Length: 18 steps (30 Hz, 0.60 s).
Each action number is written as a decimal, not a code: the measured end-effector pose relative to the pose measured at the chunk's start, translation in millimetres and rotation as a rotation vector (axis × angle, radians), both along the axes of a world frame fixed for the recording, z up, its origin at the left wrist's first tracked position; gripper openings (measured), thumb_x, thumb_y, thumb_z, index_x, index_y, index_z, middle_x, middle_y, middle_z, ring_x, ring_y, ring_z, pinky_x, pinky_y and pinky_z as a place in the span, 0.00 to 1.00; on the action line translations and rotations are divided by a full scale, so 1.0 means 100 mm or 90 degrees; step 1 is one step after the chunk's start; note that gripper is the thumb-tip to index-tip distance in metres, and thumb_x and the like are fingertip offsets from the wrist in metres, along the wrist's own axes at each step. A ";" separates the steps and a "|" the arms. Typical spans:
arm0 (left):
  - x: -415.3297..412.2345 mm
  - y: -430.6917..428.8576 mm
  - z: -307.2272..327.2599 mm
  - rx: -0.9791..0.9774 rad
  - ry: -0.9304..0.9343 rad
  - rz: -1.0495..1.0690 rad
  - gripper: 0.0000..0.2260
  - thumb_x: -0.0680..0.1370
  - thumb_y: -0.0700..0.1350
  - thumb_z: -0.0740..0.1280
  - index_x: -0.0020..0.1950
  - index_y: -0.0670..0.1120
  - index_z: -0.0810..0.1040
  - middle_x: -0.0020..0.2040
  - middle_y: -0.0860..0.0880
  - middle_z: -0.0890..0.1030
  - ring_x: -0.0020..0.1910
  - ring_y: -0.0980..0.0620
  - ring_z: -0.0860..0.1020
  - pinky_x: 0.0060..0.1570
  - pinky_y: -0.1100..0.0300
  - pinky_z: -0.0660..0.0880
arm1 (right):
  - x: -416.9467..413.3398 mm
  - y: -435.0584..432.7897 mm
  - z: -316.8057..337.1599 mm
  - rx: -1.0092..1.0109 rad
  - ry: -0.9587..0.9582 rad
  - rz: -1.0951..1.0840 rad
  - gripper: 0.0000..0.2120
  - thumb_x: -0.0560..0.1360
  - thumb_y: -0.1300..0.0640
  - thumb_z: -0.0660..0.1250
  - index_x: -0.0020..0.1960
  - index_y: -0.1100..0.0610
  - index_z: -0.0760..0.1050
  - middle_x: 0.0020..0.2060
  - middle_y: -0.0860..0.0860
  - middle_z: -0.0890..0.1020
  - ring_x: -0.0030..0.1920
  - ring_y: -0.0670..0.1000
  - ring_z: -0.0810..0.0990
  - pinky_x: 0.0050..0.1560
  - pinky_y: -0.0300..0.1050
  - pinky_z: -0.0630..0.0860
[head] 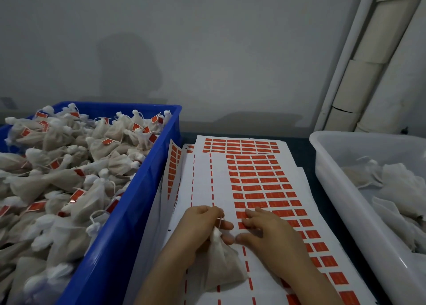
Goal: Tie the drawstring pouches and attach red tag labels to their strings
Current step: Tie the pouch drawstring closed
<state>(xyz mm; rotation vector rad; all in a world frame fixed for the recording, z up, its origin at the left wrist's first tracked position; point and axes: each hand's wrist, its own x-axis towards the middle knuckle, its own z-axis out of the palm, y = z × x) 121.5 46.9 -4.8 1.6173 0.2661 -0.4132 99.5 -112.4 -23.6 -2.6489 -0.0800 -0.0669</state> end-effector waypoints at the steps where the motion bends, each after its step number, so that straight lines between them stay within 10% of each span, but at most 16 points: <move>1: 0.00 0.00 -0.01 0.002 -0.001 -0.001 0.07 0.76 0.48 0.64 0.49 0.46 0.77 0.39 0.47 0.85 0.28 0.49 0.83 0.33 0.60 0.80 | 0.00 0.01 0.00 0.003 -0.001 -0.004 0.22 0.69 0.40 0.66 0.61 0.44 0.72 0.66 0.41 0.71 0.66 0.44 0.68 0.66 0.46 0.64; 10: -0.04 -0.01 0.03 -0.002 -0.010 0.016 0.04 0.76 0.46 0.66 0.42 0.47 0.76 0.24 0.54 0.82 0.22 0.56 0.81 0.18 0.69 0.72 | -0.04 0.06 0.01 -0.015 -0.055 -0.015 0.16 0.72 0.42 0.62 0.58 0.44 0.75 0.60 0.41 0.77 0.59 0.42 0.74 0.62 0.38 0.67; 18: -0.03 -0.01 0.01 -0.016 -0.031 -0.012 0.07 0.76 0.49 0.65 0.47 0.46 0.78 0.31 0.53 0.85 0.27 0.52 0.83 0.26 0.65 0.77 | -0.02 0.05 -0.05 -0.013 -0.105 -0.030 0.15 0.74 0.43 0.60 0.58 0.44 0.75 0.60 0.40 0.77 0.61 0.41 0.73 0.64 0.40 0.64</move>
